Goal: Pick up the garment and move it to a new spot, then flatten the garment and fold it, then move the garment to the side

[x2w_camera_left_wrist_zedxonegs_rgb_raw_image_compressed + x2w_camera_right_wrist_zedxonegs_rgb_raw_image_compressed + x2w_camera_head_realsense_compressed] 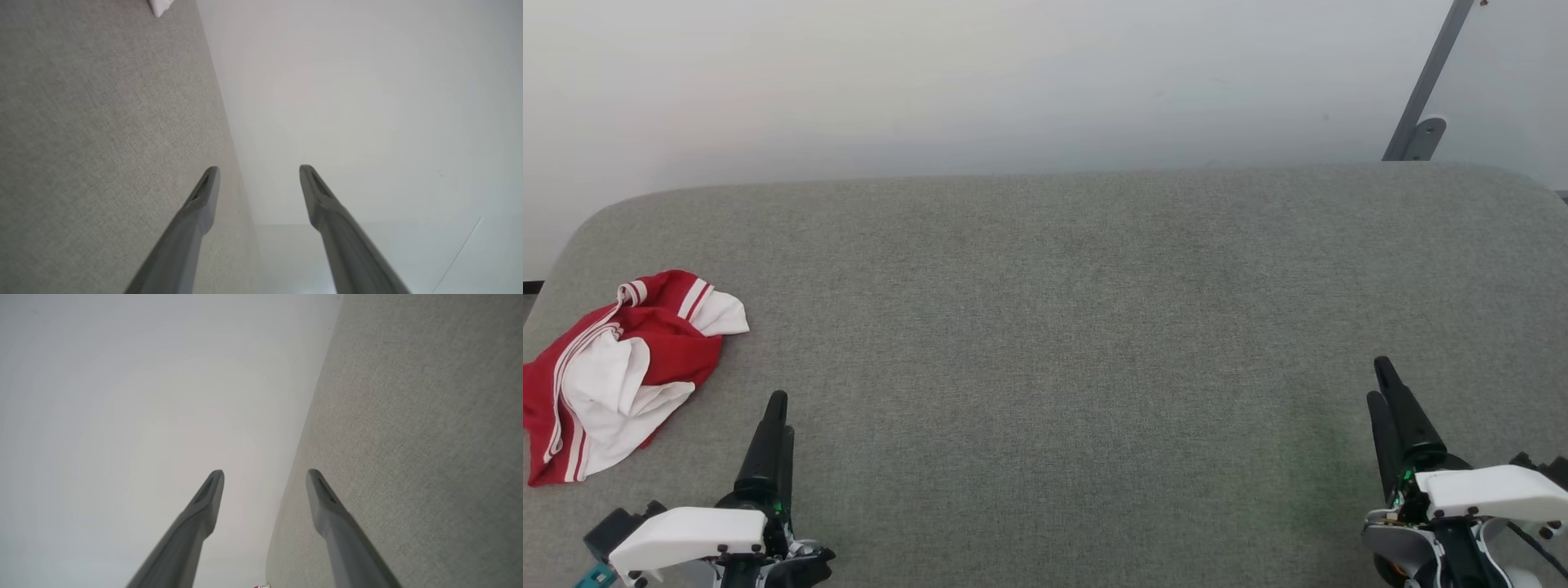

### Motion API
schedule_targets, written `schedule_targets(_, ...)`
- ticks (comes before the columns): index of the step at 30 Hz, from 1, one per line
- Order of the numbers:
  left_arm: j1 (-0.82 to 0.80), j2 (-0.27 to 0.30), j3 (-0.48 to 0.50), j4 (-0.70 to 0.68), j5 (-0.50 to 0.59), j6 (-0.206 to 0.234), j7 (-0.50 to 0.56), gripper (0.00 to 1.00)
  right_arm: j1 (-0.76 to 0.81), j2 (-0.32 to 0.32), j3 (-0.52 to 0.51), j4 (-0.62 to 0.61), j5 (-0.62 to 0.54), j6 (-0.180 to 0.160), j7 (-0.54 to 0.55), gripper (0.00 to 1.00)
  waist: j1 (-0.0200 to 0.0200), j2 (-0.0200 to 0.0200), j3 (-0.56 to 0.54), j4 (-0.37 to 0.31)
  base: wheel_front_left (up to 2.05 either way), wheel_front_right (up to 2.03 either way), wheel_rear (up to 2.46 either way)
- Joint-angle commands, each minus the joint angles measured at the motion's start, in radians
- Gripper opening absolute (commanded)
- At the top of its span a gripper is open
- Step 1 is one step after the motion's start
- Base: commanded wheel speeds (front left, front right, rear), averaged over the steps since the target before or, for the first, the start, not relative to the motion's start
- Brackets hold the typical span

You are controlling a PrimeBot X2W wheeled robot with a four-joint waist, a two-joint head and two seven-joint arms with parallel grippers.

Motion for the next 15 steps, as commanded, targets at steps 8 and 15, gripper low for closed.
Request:
schedule_targets(8, -0.033, 0.014, 0.009, -0.028, 0.268, 0.006, -0.048, 1.0, -0.065, -0.052, 0.039, 0.004, -0.155, 0.0, -0.058, 1.0, 0.0, -0.0001, 0.003, 0.002, 0.0, 0.0, 0.0)
schedule_targets(15, -0.027, 0.01, 0.002, -0.044, 0.441, 0.007, -0.077, 1.0, -0.078, -0.074, 0.044, 0.002, -0.318, 0.0, -0.086, 1.0, 0.0, -0.0001, 0.006, 0.005, 0.0, 0.0, 0.0)
